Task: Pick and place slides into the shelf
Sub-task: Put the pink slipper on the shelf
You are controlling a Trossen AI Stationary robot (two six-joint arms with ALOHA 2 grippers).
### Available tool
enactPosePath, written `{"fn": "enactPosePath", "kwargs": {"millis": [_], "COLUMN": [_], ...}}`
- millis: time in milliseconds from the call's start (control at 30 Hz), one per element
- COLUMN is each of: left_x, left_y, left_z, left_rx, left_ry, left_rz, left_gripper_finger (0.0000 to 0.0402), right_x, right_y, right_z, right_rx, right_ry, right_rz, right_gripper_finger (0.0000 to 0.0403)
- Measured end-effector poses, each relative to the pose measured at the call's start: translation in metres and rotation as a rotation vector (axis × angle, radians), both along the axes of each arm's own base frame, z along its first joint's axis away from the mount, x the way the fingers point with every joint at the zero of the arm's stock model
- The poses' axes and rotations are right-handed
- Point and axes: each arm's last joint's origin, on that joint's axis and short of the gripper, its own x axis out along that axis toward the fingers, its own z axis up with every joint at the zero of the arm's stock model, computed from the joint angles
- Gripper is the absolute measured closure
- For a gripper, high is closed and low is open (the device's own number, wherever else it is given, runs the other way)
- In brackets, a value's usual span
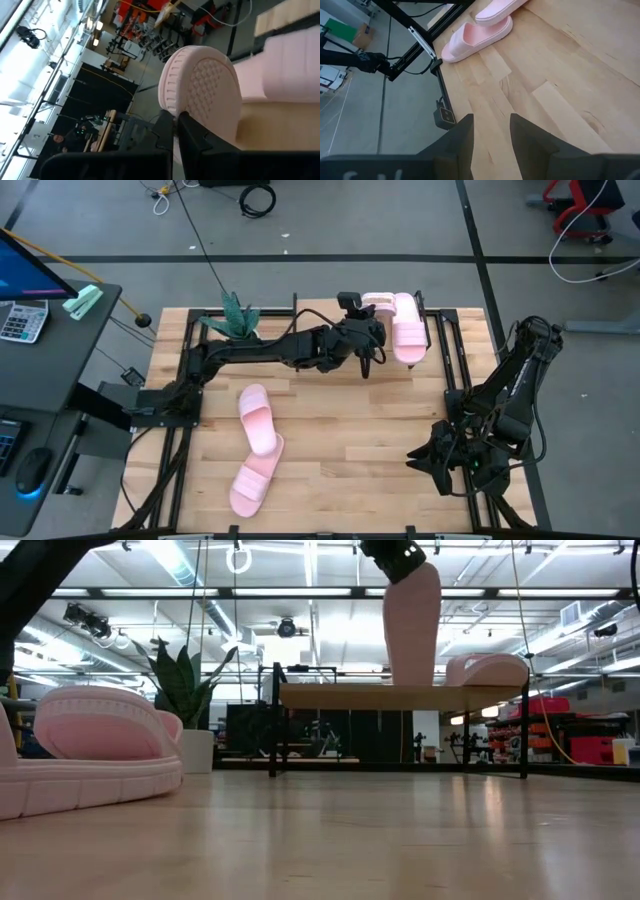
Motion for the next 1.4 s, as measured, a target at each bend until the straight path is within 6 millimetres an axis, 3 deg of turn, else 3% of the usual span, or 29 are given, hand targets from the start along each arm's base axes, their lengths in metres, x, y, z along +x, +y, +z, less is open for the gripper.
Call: {"fn": "enactPosePath", "kwargs": {"millis": [600,1400], "left_x": [0.001,0.009], "left_y": [0.016,0.035], "left_z": [0.008,0.004], "left_rx": [0.064,0.116], "left_ry": [-0.025,-0.054], "left_rz": [0.009,0.002], "left_gripper_finger": [0.0393,0.0401], "right_x": [0.000,0.000], "right_y": [0.000,-0.001], "right_z": [0.000,0.000], "right_rx": [-0.003,-0.003], "right_ry": [-0.006,-0.011], "right_rz": [-0.008,-0.018], "right_gripper_finger": [0.0270,0.0270]}}
